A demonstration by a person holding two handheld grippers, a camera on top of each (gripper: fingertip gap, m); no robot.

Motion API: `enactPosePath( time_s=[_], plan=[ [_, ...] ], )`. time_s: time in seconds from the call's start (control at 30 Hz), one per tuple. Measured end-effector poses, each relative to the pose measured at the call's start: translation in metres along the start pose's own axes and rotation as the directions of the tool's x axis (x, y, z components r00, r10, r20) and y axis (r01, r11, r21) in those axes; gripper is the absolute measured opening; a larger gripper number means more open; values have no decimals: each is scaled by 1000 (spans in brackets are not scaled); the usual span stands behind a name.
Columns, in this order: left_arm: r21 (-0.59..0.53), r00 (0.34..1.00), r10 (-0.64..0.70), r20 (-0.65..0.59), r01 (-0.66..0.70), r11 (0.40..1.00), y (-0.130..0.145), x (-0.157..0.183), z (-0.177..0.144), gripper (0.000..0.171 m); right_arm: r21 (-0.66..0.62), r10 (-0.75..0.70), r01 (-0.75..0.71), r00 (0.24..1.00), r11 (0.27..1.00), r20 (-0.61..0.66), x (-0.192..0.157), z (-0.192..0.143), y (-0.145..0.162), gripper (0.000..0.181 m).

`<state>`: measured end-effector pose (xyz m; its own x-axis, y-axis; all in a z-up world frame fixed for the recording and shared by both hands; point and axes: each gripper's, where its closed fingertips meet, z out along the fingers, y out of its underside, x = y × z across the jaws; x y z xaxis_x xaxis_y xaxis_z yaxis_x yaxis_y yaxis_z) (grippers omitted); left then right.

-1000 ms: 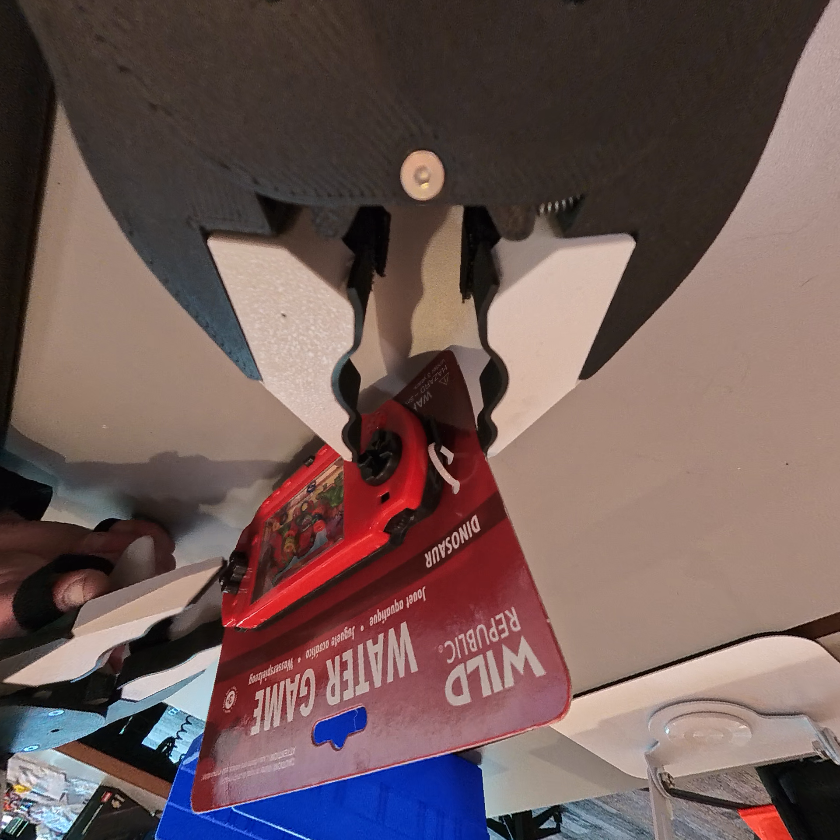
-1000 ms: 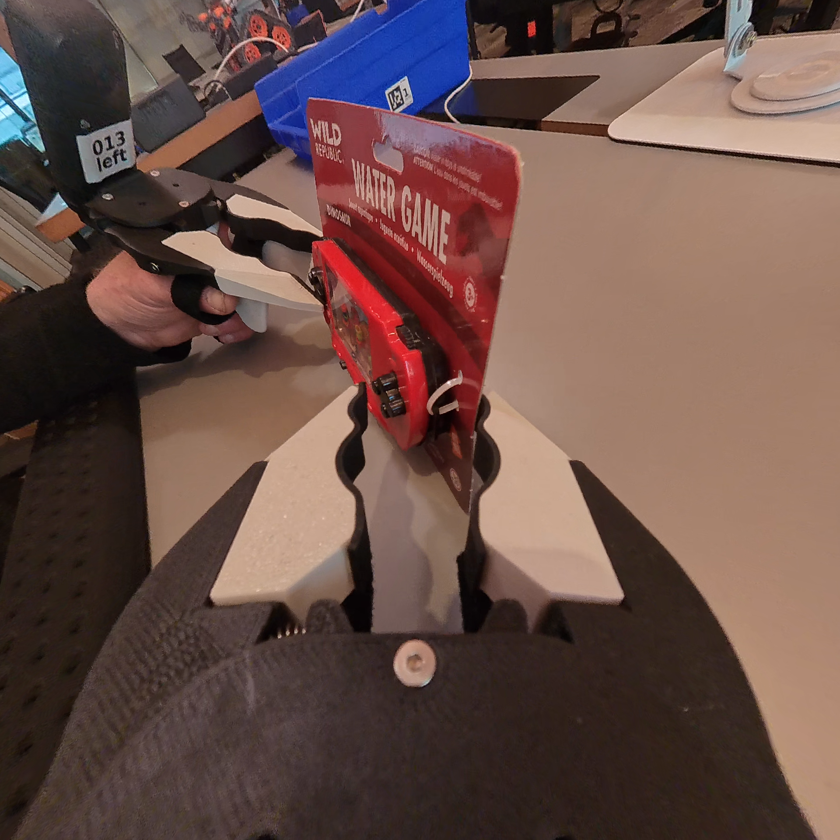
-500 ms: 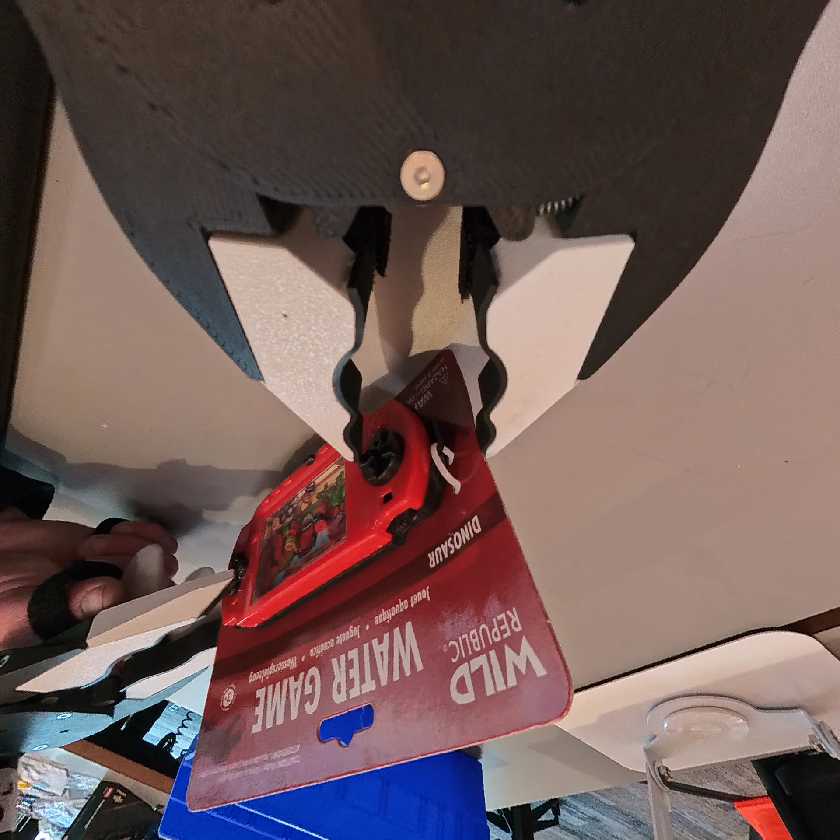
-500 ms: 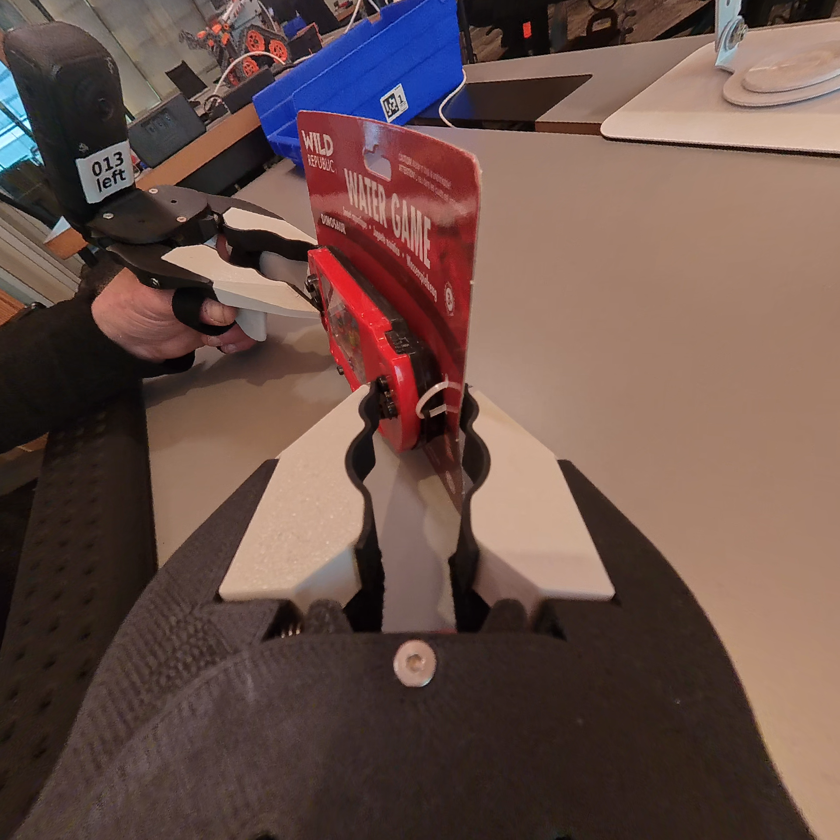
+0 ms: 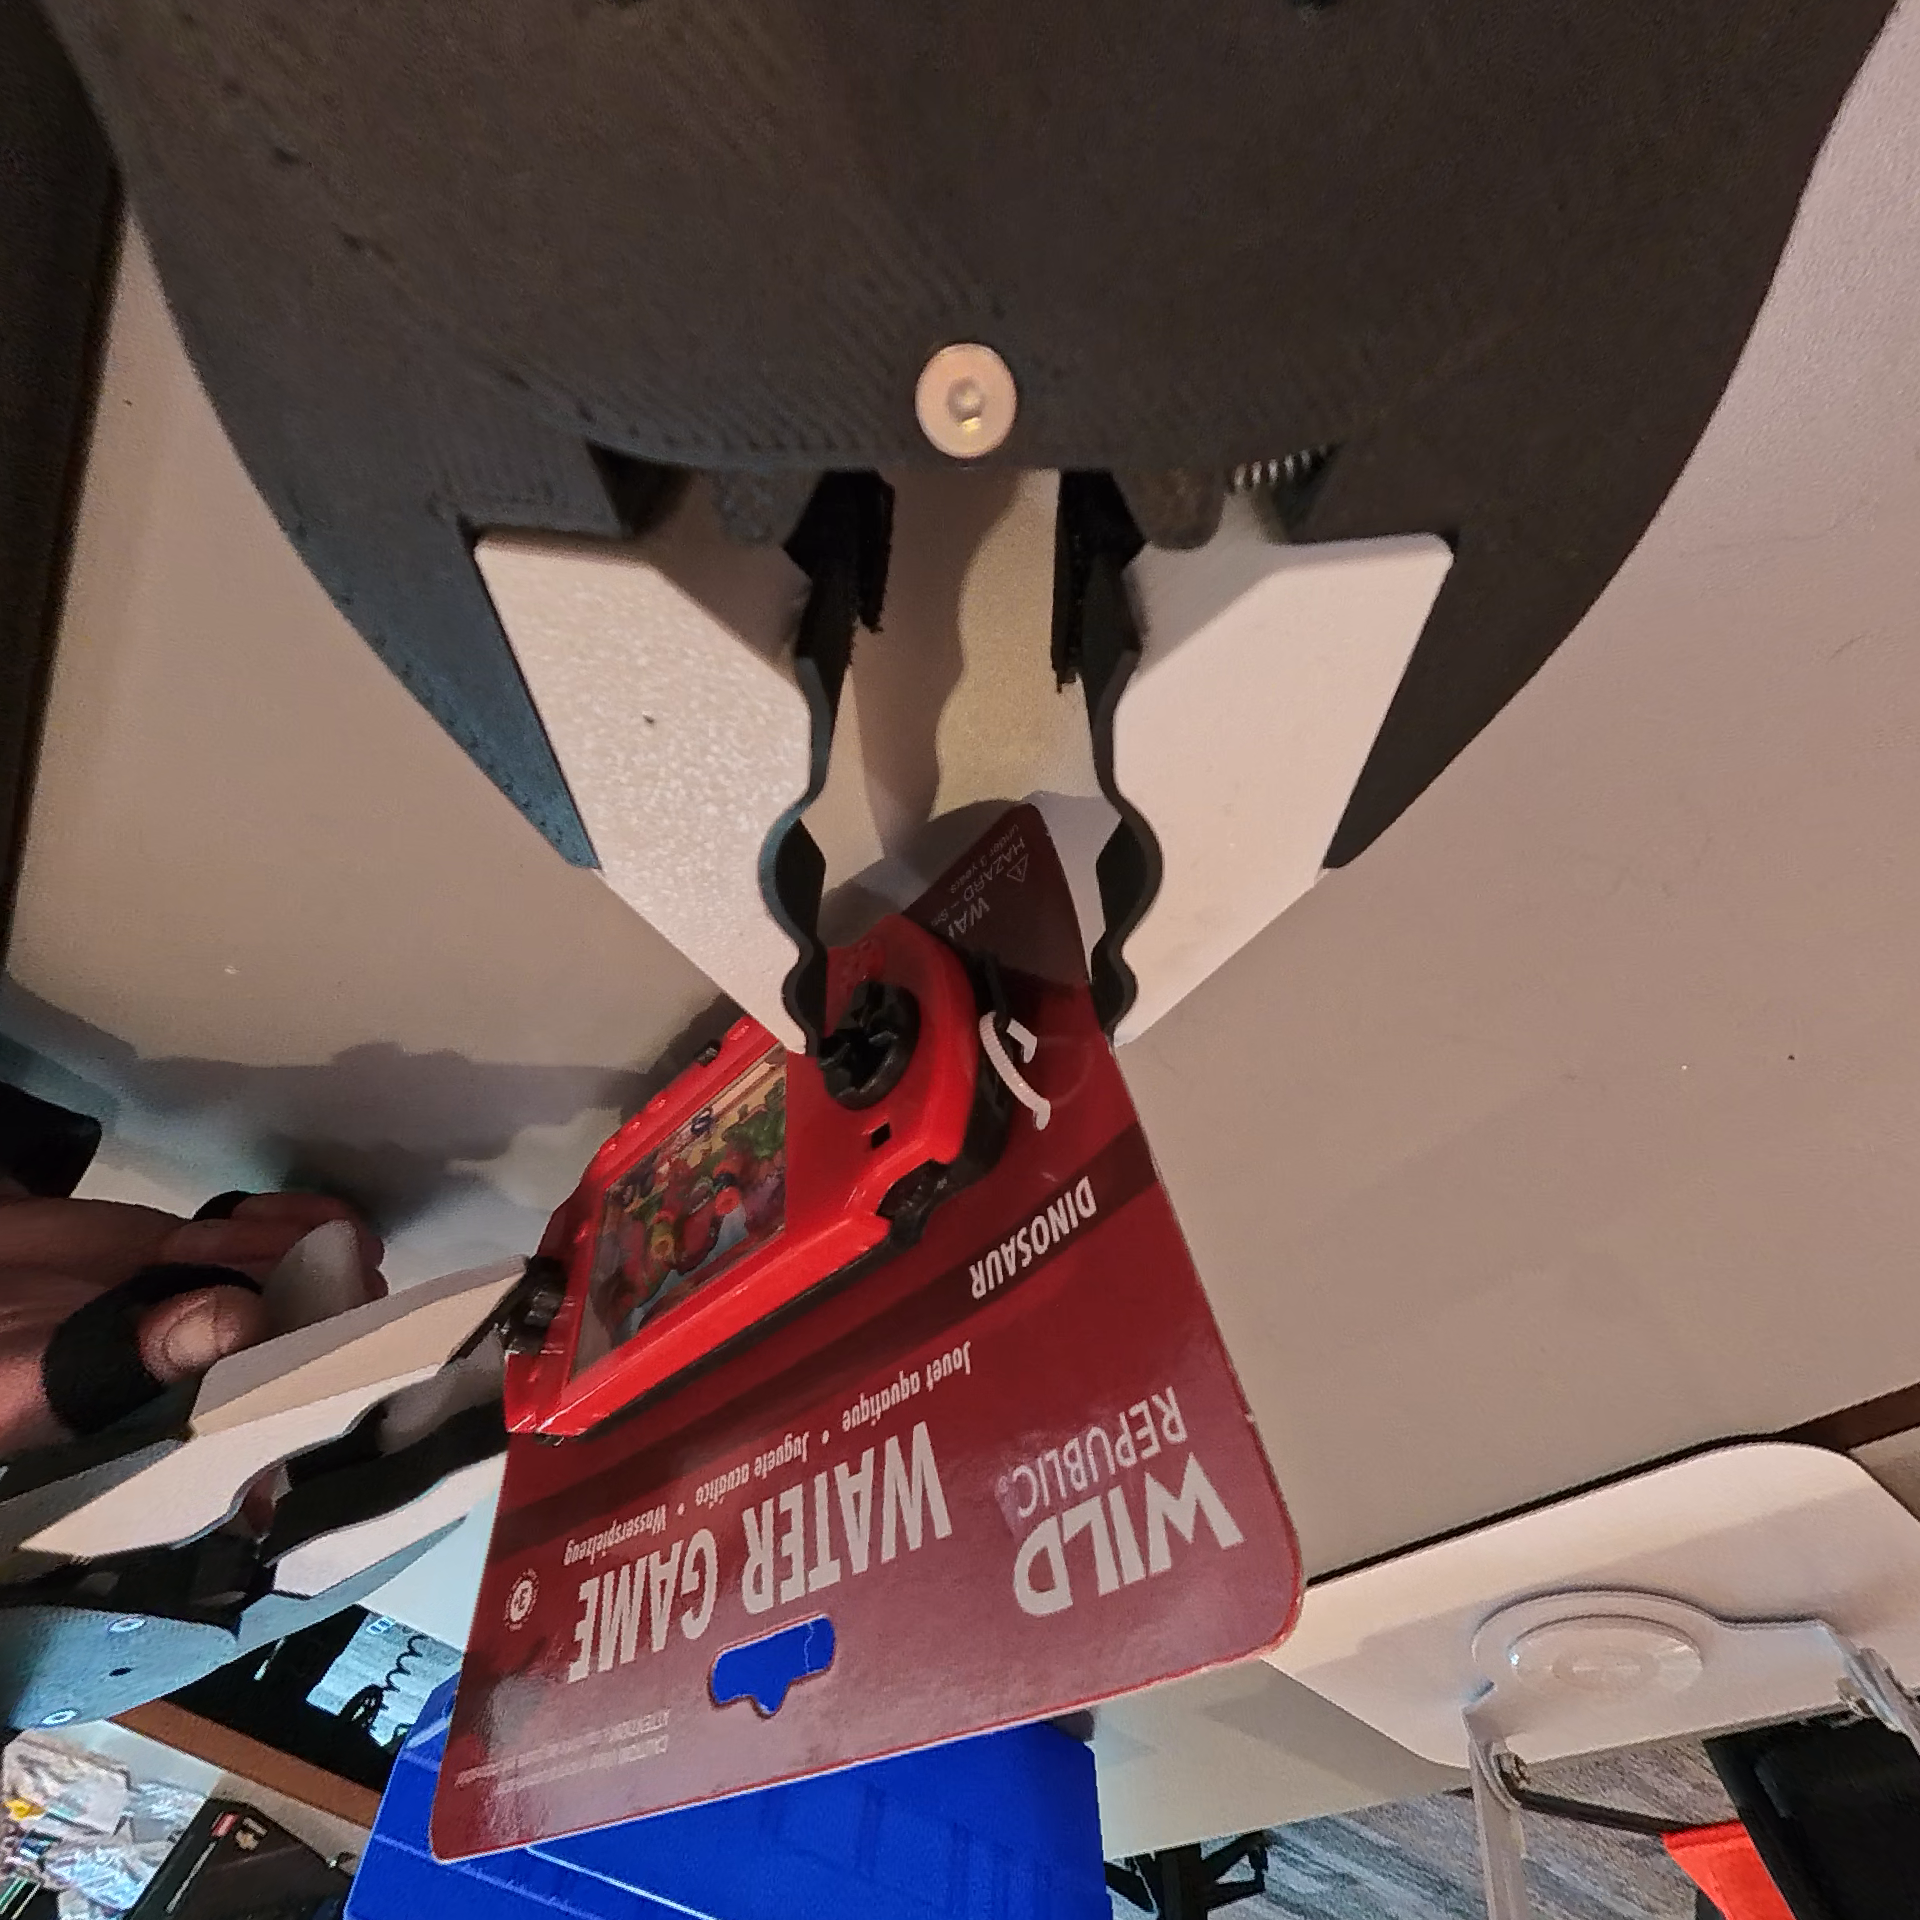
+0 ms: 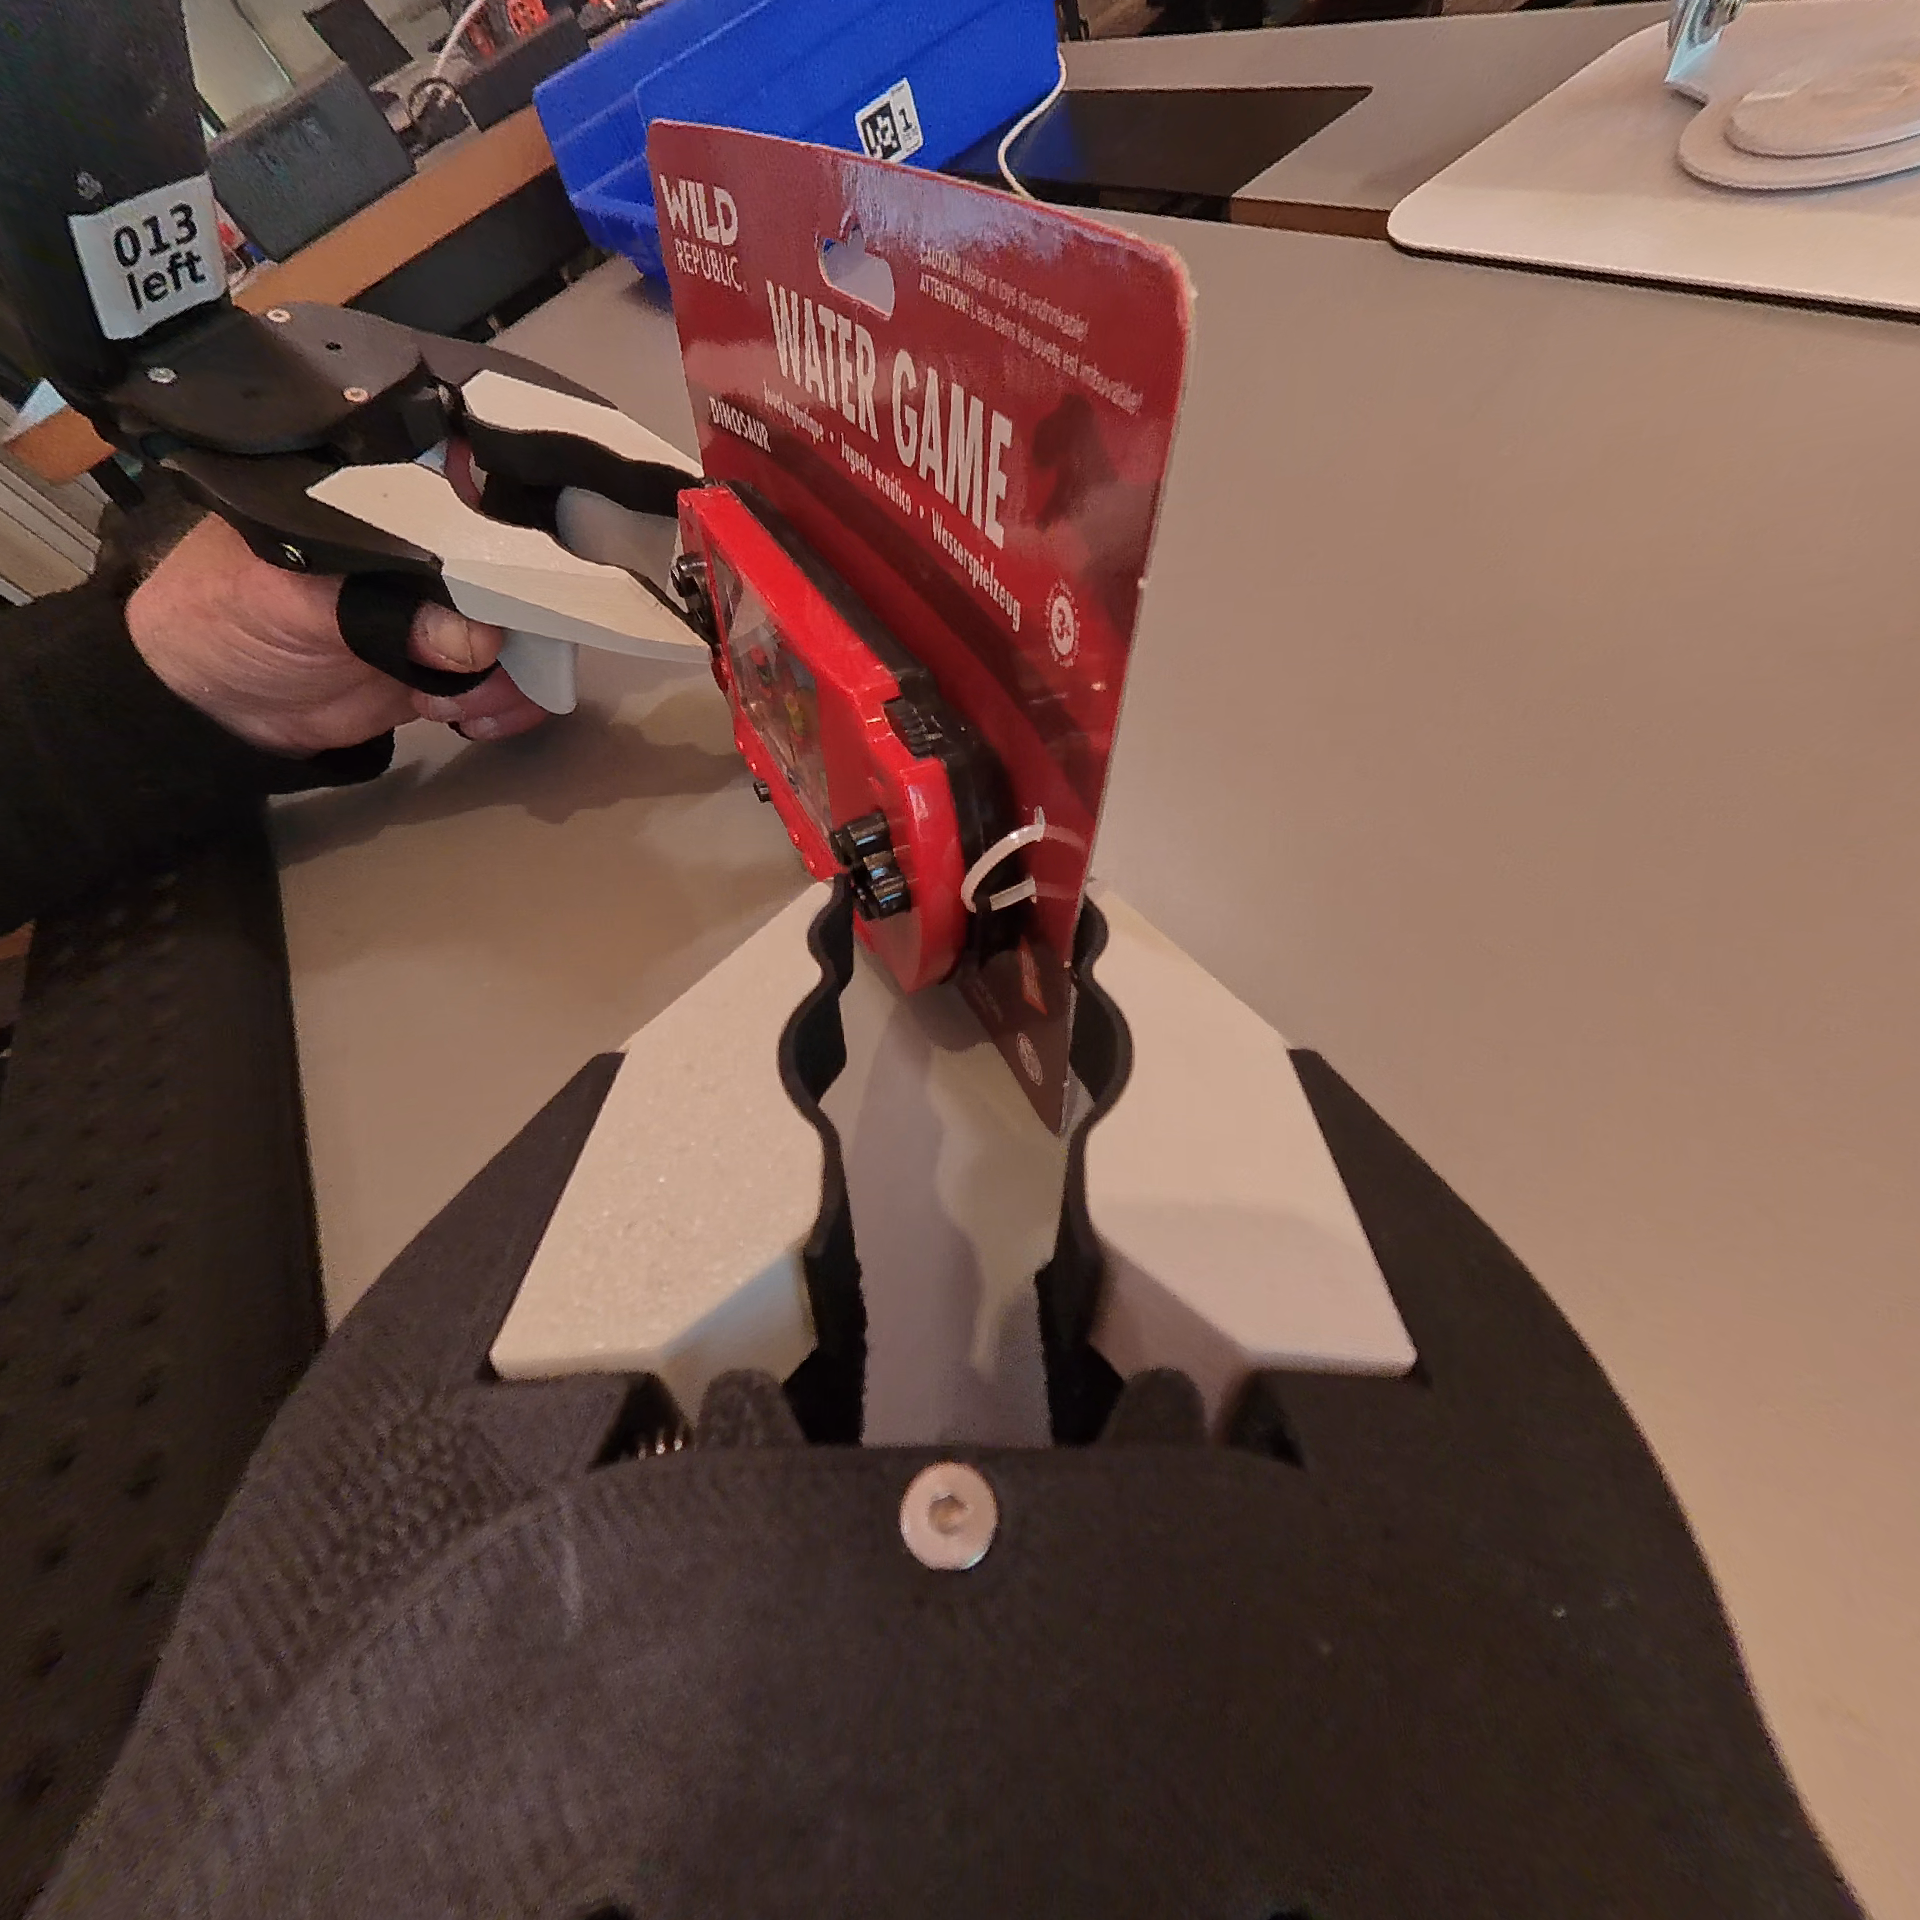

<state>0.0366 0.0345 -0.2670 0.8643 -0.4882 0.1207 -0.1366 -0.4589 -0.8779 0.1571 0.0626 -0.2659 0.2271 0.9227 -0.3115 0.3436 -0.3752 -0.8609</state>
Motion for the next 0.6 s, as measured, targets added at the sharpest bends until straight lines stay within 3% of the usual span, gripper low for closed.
enactPosePath(
  time_s=[0.4, 0.6],
  plan=[
    [3, 1000, 10, 6, -10, 1000, -1, 1, 0, 49, -5, 0, 0, 1000, 1000, -5, 1, -1, -1, 31],
    [3, 1000, 9, 9, -9, 1000, -1, 2, 0, 49, 10, 3, -3, 1000, 1000, -1, 0, -1, -1, 37]
  ],
)
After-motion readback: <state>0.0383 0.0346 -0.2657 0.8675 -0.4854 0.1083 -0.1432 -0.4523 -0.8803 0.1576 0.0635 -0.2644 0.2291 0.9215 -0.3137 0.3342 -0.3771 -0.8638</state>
